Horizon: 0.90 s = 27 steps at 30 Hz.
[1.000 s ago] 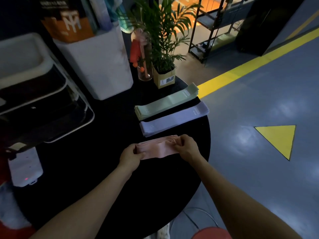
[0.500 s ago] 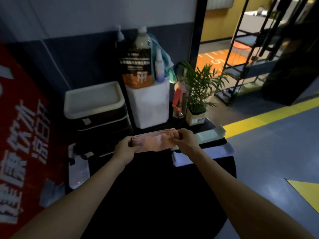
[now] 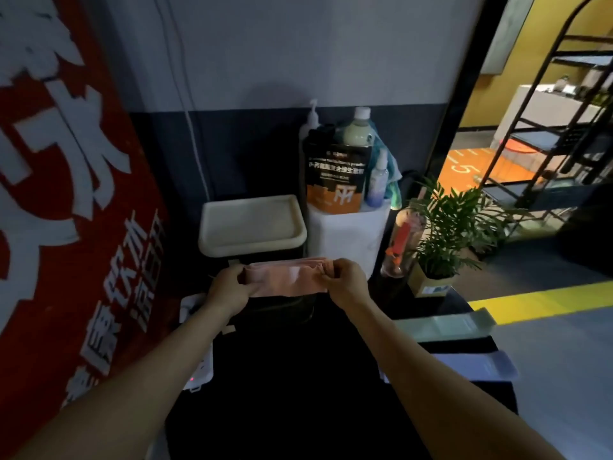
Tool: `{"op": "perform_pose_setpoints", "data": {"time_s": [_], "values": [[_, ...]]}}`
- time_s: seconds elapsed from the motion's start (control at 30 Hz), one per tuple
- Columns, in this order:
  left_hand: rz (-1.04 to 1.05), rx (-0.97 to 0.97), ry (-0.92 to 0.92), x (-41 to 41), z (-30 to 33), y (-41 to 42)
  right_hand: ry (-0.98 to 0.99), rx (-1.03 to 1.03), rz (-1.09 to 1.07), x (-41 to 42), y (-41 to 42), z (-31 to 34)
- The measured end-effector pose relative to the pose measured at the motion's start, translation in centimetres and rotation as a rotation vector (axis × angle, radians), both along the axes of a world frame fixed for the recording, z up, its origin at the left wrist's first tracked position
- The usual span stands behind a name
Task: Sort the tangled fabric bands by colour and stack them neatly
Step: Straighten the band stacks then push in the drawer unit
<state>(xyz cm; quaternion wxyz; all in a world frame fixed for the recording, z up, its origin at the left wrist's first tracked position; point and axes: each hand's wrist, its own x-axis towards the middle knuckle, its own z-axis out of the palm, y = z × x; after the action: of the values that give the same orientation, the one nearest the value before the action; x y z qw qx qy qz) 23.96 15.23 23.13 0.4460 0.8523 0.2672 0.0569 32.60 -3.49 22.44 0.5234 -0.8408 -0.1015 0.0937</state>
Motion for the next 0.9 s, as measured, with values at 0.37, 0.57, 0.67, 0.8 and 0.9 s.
{"op": "perform_pose_setpoints", "data": {"time_s": [0.37, 0.57, 0.67, 0.8, 0.9], "values": [[0.065, 0.145, 0.148, 0.1, -4.3, 3.4, 0.089, -0.356, 0.074, 0.2, 5.3, -3.6], [0.127, 0.266, 0.177, -0.6, -5.7, 3.9, 0.036, -0.558, 0.138, -0.3, 7.5, -4.2], [0.095, 0.311, 0.230, -0.5, -6.0, 3.7, 0.011, -0.606, 0.114, -0.5, 7.8, -4.7], [0.005, 0.416, 0.183, -1.3, -5.4, 2.7, 0.000, -0.598, 0.100, -0.4, 7.9, -5.1], [-0.184, 0.417, -0.050, -2.5, -5.6, 1.8, -0.033, -0.607, 0.085, -0.5, 8.0, -5.4]]}}
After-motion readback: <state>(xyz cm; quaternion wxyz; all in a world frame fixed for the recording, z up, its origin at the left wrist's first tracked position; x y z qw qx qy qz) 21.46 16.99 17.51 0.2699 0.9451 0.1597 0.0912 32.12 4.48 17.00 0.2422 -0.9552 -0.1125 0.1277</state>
